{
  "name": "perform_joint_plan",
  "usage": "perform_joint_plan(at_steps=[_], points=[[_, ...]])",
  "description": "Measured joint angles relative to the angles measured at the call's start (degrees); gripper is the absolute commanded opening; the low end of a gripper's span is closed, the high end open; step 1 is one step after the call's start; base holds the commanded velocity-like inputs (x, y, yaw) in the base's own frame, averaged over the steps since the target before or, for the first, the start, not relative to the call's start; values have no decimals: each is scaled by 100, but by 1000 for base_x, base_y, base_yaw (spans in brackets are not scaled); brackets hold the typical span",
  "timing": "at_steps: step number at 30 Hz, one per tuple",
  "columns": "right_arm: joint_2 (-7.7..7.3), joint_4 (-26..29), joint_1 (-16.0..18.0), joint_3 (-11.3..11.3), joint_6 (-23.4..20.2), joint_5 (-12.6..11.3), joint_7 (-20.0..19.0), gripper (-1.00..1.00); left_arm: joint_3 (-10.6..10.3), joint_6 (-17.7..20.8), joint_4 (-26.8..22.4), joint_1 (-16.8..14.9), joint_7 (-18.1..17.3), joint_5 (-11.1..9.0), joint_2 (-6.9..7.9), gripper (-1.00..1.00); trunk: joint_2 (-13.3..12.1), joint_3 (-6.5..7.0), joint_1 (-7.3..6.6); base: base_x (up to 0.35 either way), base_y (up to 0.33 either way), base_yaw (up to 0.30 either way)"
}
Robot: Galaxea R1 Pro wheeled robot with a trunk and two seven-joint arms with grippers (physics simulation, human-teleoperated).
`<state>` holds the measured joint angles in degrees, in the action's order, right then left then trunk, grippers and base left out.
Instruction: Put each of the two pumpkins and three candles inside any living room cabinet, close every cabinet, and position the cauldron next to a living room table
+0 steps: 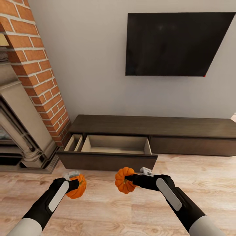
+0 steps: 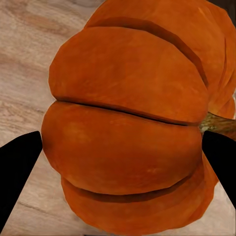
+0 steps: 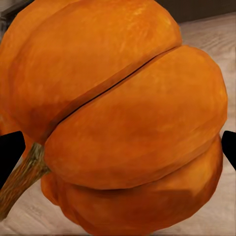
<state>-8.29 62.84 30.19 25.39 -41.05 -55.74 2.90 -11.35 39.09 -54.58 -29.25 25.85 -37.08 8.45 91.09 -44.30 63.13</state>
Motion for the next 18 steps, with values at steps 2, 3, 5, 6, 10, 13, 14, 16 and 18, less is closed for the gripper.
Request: perform_joint_plan(at_steps=[2, 3, 5, 6, 10, 13, 14, 16, 18], points=[[4, -3, 0, -1, -30, -33, -25, -100, 2, 184, -224, -6, 9, -19, 0, -100, -80, 36, -44, 0, 0, 0], [8, -4, 0, -1, -54, -44, -31, -100, 5, 319, -324, -6, 14, -20, 1, -100, -120, 53, -66, 0, 0, 0], [13, -2, -1, -1, -151, -45, -37, -100, 15, 568, -438, -6, 18, -20, 3, -100, -201, 89, -110, 0, 0, 0], [13, 0, 0, -4, -201, -42, -38, -100, 26, 642, -463, -6, 13, -13, 6, -100, -241, 107, -132, 0, 0, 0], [4, 33, 0, -7, -299, -48, -39, -100, 41, 764, -517, -7, 0, -25, 16, -100, -401, 179, -220, 0, 0, 0], [2, 37, 0, -13, -323, -58, -36, -100, 74, 818, -545, -11, -2, -42, 1, -100, -522, 233, -286, 0, 0, 0], [1, 37, 0, -16, -327, -66, -39, -100, 82, 864, -555, -18, -2, -40, -2, -100, -562, 251, -307, 0, 0, 0], [-10, 42, 0, -18, -330, -82, -63, -100, 102, 1031, -644, -27, -3, -51, -2, -100, -642, 287, -351, 0, 0, 0], [-15, 45, 0, -21, -328, -140, -97, -100, 140, 1209, -767, -31, -4, -45, -3, -100, -722, 323, -395, 0, 0, 0]])
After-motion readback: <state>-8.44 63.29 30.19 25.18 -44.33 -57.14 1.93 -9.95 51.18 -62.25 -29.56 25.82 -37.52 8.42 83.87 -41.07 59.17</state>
